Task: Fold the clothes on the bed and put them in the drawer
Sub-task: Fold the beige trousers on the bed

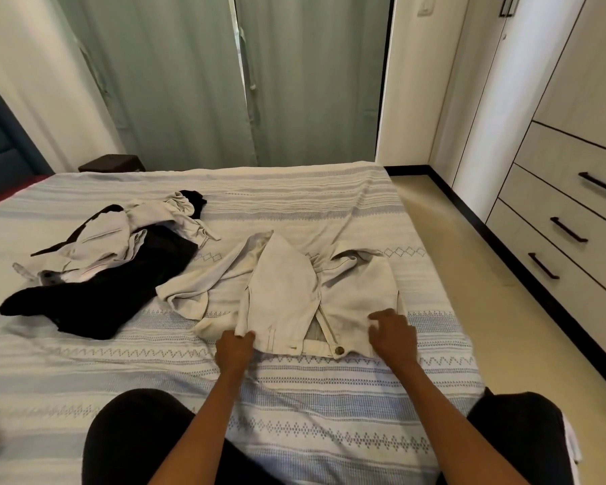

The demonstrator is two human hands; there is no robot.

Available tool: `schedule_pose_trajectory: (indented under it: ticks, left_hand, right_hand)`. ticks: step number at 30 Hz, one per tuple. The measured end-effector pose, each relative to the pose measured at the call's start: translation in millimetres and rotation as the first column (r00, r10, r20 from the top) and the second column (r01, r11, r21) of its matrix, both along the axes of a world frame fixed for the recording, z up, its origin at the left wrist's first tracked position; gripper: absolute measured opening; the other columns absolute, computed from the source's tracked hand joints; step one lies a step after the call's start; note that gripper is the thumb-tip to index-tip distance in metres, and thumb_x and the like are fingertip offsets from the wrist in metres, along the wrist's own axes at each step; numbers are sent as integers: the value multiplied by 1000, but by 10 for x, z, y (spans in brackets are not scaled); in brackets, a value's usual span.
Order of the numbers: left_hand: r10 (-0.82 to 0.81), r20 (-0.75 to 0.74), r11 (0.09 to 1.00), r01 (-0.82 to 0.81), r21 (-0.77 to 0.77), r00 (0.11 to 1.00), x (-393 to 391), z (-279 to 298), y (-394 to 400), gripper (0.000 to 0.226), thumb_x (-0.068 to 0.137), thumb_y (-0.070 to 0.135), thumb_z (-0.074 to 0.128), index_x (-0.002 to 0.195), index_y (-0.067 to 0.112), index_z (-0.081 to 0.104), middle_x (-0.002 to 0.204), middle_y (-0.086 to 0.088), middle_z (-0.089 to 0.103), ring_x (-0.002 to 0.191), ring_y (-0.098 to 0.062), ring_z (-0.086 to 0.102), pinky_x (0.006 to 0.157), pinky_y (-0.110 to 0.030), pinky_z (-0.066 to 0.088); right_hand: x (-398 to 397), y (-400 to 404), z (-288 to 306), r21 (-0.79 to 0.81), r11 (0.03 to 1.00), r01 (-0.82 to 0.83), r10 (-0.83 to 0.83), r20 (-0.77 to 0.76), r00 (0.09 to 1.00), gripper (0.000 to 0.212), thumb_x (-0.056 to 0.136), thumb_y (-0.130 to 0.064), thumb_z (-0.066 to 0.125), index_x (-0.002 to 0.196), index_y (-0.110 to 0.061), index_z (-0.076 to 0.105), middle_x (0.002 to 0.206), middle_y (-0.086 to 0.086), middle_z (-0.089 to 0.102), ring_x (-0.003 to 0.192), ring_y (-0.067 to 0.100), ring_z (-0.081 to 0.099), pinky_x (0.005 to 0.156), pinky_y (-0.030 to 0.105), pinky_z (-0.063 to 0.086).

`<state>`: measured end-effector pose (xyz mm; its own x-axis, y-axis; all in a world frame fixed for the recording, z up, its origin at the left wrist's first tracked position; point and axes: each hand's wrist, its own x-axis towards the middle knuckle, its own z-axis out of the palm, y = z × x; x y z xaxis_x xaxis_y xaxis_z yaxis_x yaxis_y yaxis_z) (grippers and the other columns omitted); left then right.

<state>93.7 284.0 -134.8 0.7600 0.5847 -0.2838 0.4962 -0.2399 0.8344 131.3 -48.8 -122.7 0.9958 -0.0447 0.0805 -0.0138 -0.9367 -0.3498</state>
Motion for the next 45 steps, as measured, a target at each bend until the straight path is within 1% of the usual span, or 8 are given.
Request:
schedule_pose_trajectory:
  ticks: [4, 9, 15, 22, 33, 37, 41, 45]
  left_hand:
    - [58, 151, 964, -16, -266, 987, -9, 75, -90, 18, 90, 8, 68, 77, 6, 55, 74, -12, 61, 71, -26, 60, 61, -30, 47]
    - [206, 188, 886, -102, -452, 960, -56, 17, -252, 13, 89, 1, 67, 94, 8, 58, 89, -10, 65, 77, -28, 63, 69, -39, 56]
    - [23, 497, 982, 74, -175, 867, 24, 448, -608, 12, 95, 7, 61, 103, 13, 55, 98, -1, 62, 90, -16, 59, 76, -22, 47]
    - [-286, 572, 937, 350, -2, 769, 195, 765, -1173, 20, 95, 9, 62, 112, 20, 61, 100, 13, 69, 95, -6, 66, 82, -26, 54]
    - [-340, 582, 904, 427, -13, 739, 199, 958, -1214, 27, 101, 14, 53, 122, 24, 65, 113, 12, 71, 103, 1, 65, 86, -17, 50]
    - [-481, 541, 836, 548, 44, 690, 275, 915, -1030, 34, 99, 4, 52, 126, 23, 62, 125, 6, 68, 118, -11, 62, 99, -27, 50]
    - [-434, 556, 808, 579, -107, 709, 164, 960, -1047, 44, 95, 14, 65, 132, 27, 45, 134, 5, 58, 120, -4, 58, 93, -21, 50]
    - [-554, 320, 832, 520, 191, 768, 66, 844, -1054, 83, 84, 42, 76, 150, 26, 29, 146, 16, 43, 129, -3, 46, 101, -23, 40]
  right_hand:
    - [-110, -246, -53, 86, 920, 382, -359, -207, 910, 65, 87, -41, 64, 139, -12, 39, 138, 18, 44, 124, 40, 46, 98, 49, 42]
    - [-152, -421, -127, 294, 866, 405, -253, -442, 861, 62, 85, -43, 68, 130, -6, 46, 128, 19, 60, 115, 36, 58, 89, 39, 47]
    - [-115, 45, 432, 638, 758, 136, -175, -3, 985, 32, 91, -24, 68, 121, -14, 62, 96, 0, 66, 83, 17, 61, 66, 29, 41]
    - [110, 821, 908, 818, 548, -175, 37, 185, 982, 32, 92, -17, 69, 123, -25, 65, 103, -9, 70, 89, 9, 68, 77, 25, 56]
    - [221, 712, 1090, 577, 680, -452, 426, 190, 885, 63, 90, 3, 54, 147, -24, 48, 134, 2, 62, 113, 17, 63, 98, 34, 51]
    - [434, 561, 1253, 279, 728, -626, 596, 193, 779, 49, 99, -11, 57, 145, -24, 53, 123, 3, 66, 105, 15, 61, 86, 23, 45]
    - [646, 506, 1416, -85, 790, -608, 591, 369, 717, 23, 92, -34, 66, 114, -29, 70, 111, 2, 58, 95, 26, 59, 71, 40, 51]
    - [769, 493, 1600, 115, 794, -596, 486, 468, 738, 22, 93, -35, 58, 109, -21, 64, 132, -5, 57, 112, 18, 57, 86, 41, 51]
